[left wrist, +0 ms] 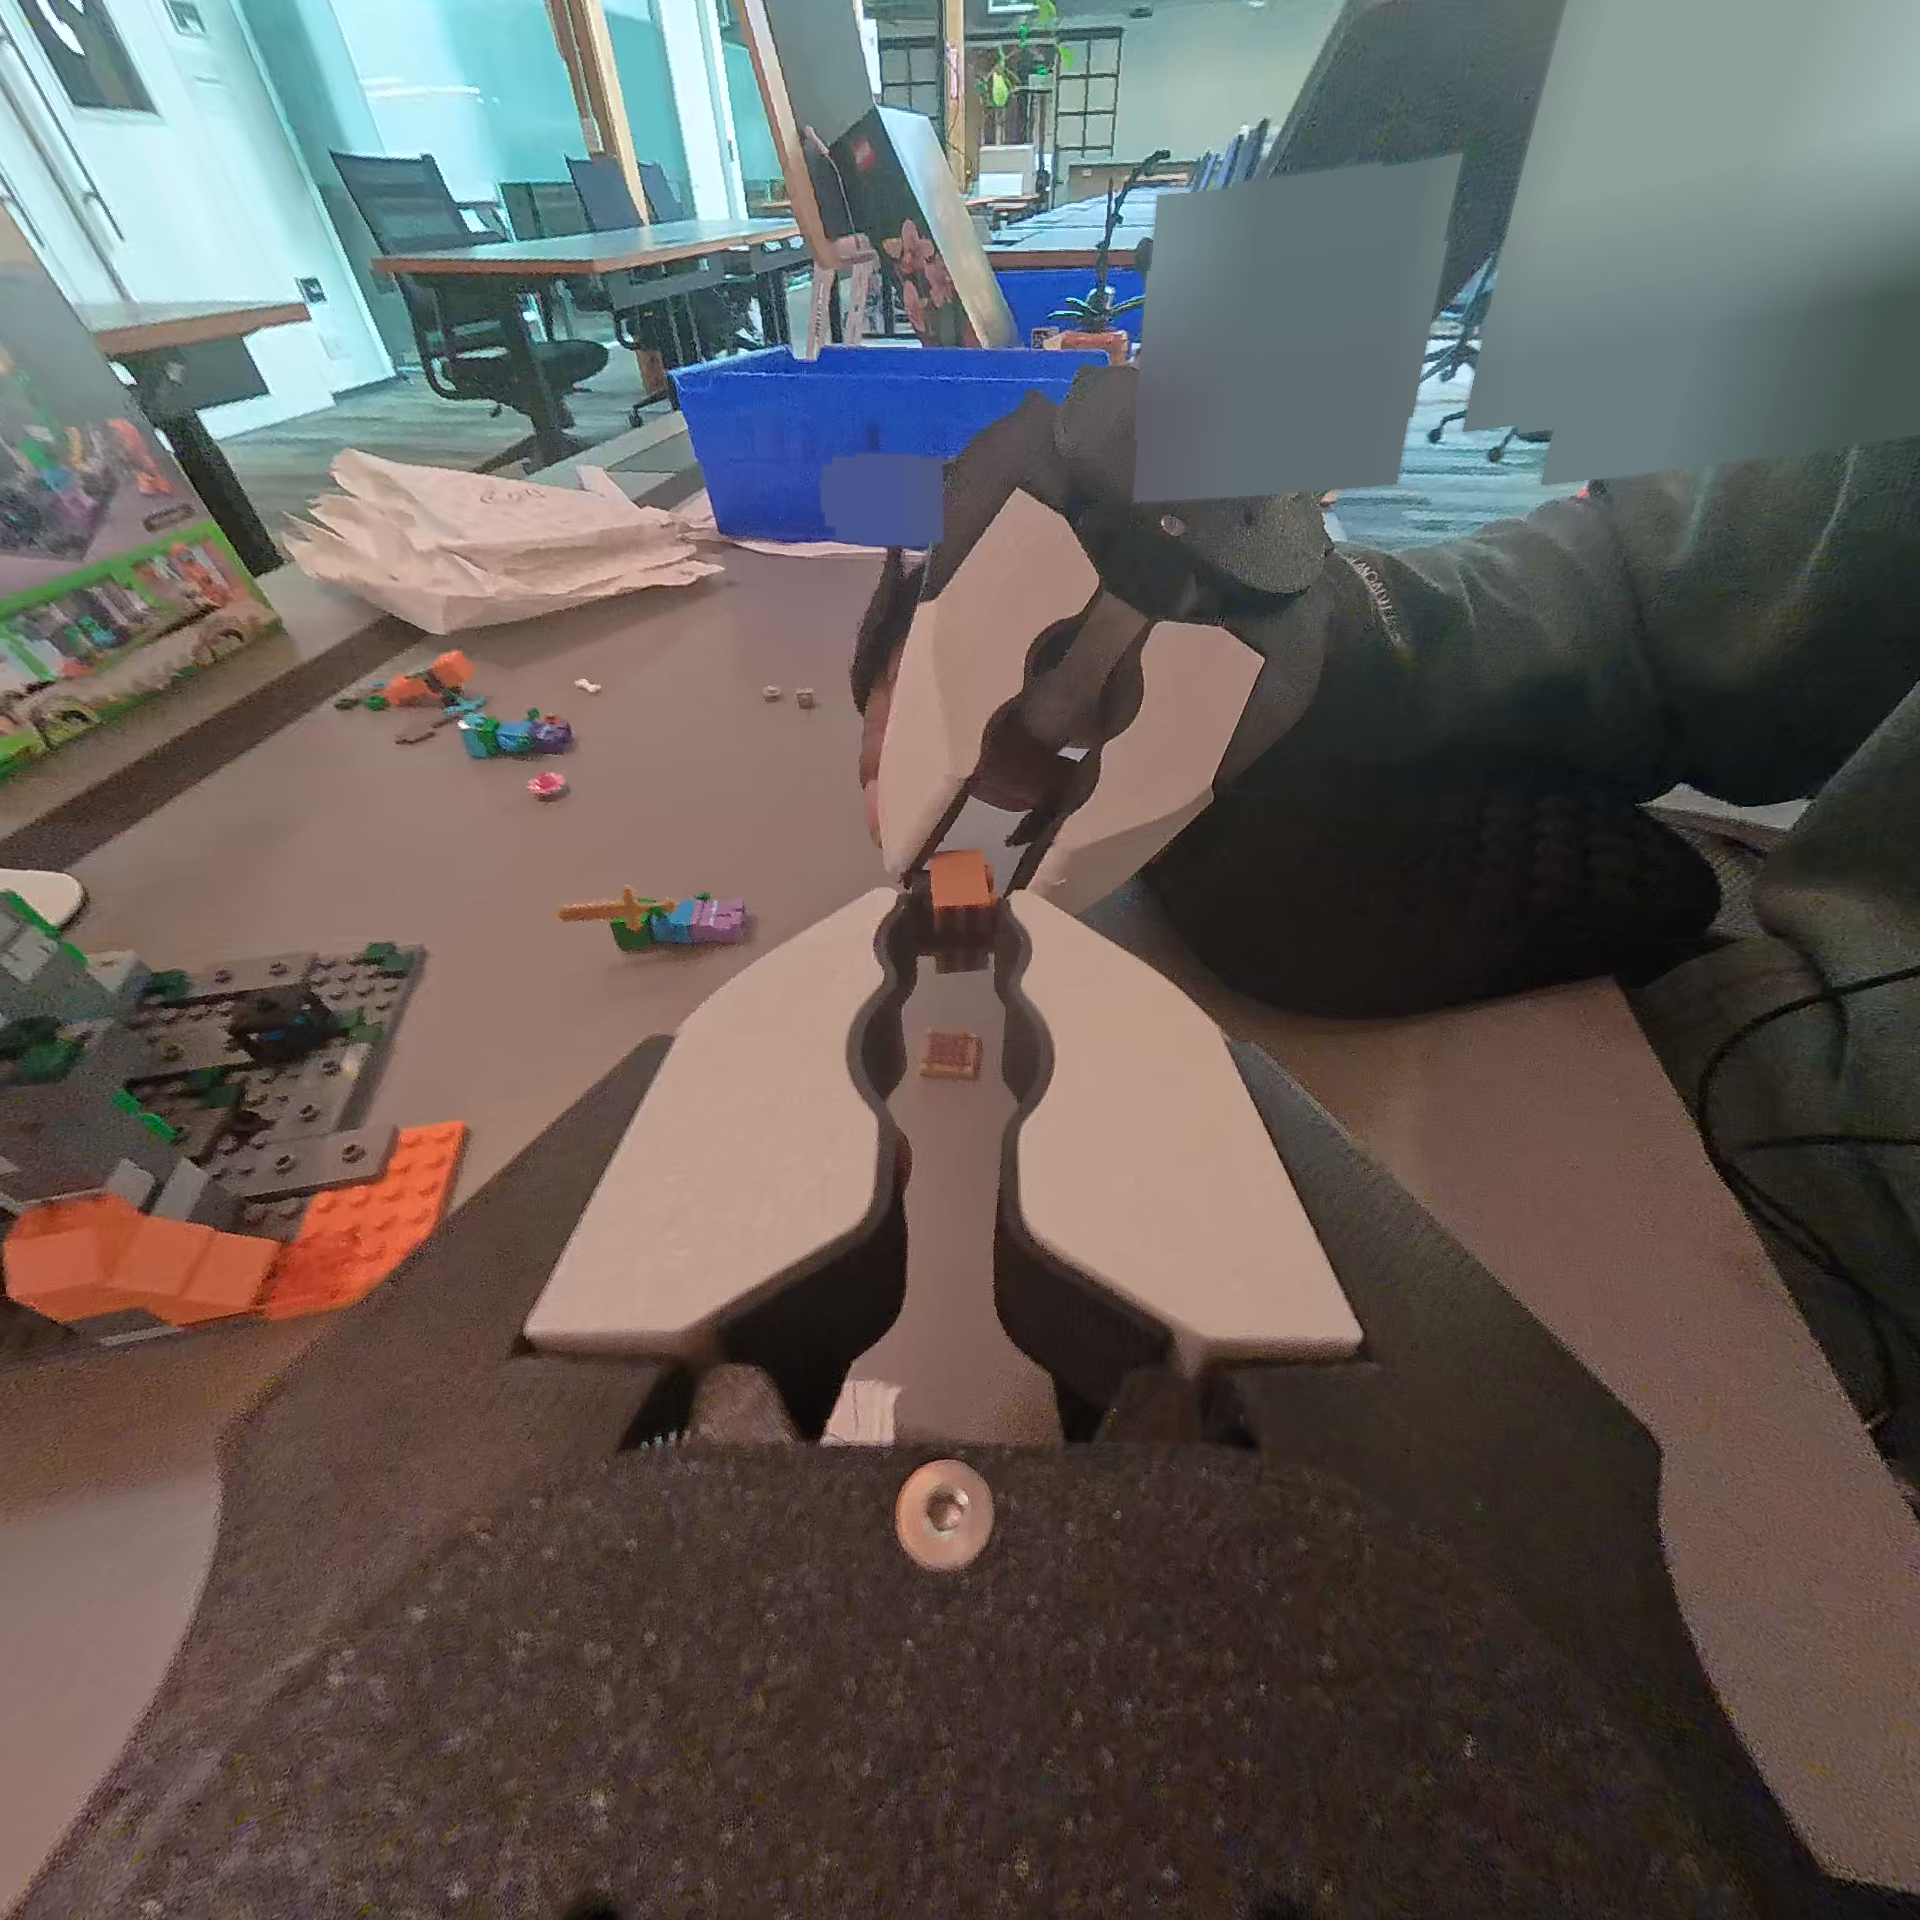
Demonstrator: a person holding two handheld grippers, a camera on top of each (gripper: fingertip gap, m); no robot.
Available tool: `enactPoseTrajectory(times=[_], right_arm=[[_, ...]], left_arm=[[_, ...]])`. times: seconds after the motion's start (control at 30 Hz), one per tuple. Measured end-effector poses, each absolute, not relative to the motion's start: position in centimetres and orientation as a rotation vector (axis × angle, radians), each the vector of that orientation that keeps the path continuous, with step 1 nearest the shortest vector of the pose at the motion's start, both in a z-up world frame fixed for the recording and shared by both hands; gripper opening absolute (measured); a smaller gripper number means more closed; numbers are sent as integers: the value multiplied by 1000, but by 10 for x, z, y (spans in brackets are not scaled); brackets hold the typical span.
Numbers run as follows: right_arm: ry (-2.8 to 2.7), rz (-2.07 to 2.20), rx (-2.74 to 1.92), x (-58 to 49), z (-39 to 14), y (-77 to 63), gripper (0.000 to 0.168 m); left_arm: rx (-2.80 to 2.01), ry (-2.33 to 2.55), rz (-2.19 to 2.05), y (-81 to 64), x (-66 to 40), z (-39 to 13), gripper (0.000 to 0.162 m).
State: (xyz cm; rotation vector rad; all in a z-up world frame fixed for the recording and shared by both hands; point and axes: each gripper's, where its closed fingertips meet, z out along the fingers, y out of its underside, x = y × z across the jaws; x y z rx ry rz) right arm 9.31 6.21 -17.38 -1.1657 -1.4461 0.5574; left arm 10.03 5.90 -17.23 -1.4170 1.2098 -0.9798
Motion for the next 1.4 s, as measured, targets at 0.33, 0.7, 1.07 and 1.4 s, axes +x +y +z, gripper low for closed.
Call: enactPoseTrajectory(times=[0.33,0.7,1.07,1.4], right_arm=[[-1290,1181,-1465,94,-166,55,24],[-1171,1815,-1696,84,-154,37,23],[-1363,1927,-1713,91,-167,25,18],[-1914,1591,-1724,114,-202,11,17]], left_arm=[[-1238,1307,-656,56,99,-167,14],[-1041,1328,-557,44,100,-151,14],[-1055,1440,-577,32,105,-163,13],[-1111,1491,-681,29,101,-173,13]])
